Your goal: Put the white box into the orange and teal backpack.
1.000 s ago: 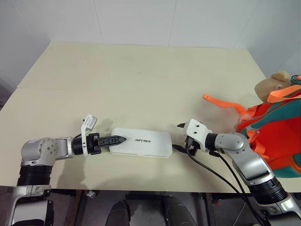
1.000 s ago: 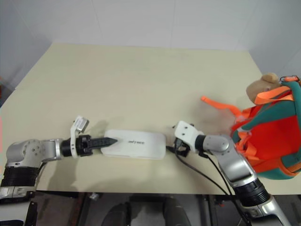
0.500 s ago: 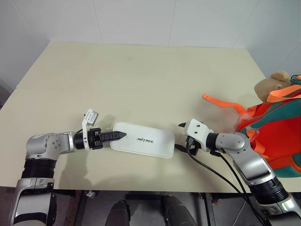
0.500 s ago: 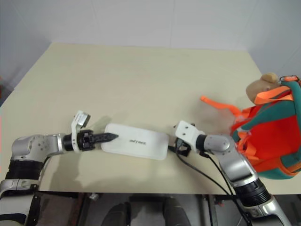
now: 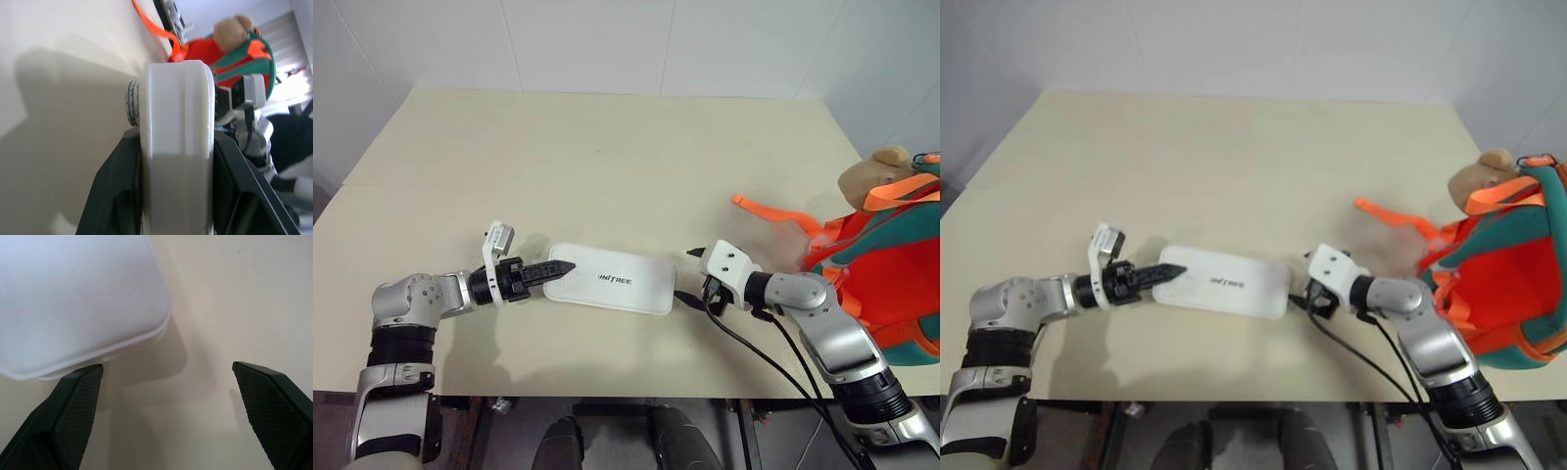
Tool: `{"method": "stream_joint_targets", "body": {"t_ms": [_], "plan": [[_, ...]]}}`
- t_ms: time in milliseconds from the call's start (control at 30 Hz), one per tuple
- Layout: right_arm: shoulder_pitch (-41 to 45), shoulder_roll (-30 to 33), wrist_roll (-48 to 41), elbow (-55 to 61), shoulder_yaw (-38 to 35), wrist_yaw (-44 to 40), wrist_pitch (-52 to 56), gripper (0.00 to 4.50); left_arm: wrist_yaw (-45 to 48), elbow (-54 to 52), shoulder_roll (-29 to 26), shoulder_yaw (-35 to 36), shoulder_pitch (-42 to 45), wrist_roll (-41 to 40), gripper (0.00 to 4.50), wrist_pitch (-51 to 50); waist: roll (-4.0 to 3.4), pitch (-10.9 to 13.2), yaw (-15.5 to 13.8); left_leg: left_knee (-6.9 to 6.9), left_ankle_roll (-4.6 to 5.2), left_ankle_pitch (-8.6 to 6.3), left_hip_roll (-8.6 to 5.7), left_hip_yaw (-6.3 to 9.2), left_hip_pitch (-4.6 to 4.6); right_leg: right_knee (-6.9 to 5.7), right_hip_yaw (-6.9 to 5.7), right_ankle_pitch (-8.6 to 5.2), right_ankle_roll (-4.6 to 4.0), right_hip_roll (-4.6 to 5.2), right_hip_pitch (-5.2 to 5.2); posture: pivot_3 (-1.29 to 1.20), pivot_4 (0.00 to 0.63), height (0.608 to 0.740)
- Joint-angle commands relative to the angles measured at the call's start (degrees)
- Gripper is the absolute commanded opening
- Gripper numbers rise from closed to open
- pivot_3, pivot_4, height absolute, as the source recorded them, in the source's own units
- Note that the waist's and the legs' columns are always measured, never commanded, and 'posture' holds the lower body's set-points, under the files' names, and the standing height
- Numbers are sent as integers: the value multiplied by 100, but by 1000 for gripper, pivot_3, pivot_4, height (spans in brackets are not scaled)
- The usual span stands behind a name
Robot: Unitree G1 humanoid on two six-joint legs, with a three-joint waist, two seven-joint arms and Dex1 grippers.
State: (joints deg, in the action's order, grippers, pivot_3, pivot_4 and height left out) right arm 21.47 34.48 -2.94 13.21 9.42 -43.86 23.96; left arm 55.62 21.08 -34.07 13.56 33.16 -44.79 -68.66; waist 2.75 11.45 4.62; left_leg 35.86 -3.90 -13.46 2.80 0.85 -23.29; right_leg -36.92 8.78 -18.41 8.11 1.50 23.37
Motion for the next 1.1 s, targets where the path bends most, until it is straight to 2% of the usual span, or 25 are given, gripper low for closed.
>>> {"method": "stream_joint_targets", "body": {"t_ms": [33, 167, 367, 500, 700, 800, 933, 1100], "plan": [[-148, -82, -161, 284, -440, 262, -114, 4500, -534, -247, 191, 607, -30, -282, 1334, -93, 0, 0, -4, 0, 0, 0, 0, 0, 0, 0, 0, 0, 0, 0, 0, 0, 150, 740], [-532, -324, -325, 685, -893, 671, -108, 4500, -1131, -718, 676, 1191, -209, -729, 1326, -278, 0, 0, -23, -6, -1, -1, 0, 2, -4, 4, 0, 0, 2, 1, 2, 0, 150, 740], [-1416, -1467, -1035, 2134, -1823, 1779, 10, 4500, -2070, -1344, 1404, 1734, -437, -1199, 1326, -341, 0, 0, -41, -26, -7, 0, 1, 7, -4, 4, 0, -2, 3, 1, 8, 0, 150, 740], [-2123, -2157, -1292, 3097, -2184, 2476, 60, 4500, -2536, -1554, 1730, 1927, -445, -1463, 1326, -318, 1, -1, -36, -23, -9, 1, -1, 6, 0, 4, 1, 0, 5, 1, 2, 0, 150, 740], [-3125, -2829, -1224, 3989, -2742, 3471, 113, 4500, -2858, -1639, 1852, 1864, -444, -1772, 1326, -437, 1, -1, -95, -27, -10, 1, -2, 5, 0, 13, 1, -2, 2, 1, 2, 0, 150, 740], [-3182, -3100, -1147, 4144, -3015, 3997, 117, 4500, -2870, -1521, 1830, 1751, -382, -1778, 1326, -428, 1, -1, -93, -27, -11, 1, -2, -1, 3, 18, 4, -1, -3, 1, 3, 0, 150, 740], [-3218, -3231, -1021, 4179, -3215, 4349, 92, 4500, -2830, -1339, 1753, 1644, -215, -1761, 1326, -372, 1, -1, -117, -29, -13, 3, -2, 0, 4, 26, 2, -23, -50, 1, 2, 0, 150, 740], [-3007, -3246, -837, 3846, -3386, 4641, -4, 4500, -2778, -1224, 1691, 1564, -105, -1742, 1326, -321, 0, -1, -135, -46, -13, 3, -2, 0, 2, 41, 2, -19, -43, 2, 2, 0, 150, 740]]}}
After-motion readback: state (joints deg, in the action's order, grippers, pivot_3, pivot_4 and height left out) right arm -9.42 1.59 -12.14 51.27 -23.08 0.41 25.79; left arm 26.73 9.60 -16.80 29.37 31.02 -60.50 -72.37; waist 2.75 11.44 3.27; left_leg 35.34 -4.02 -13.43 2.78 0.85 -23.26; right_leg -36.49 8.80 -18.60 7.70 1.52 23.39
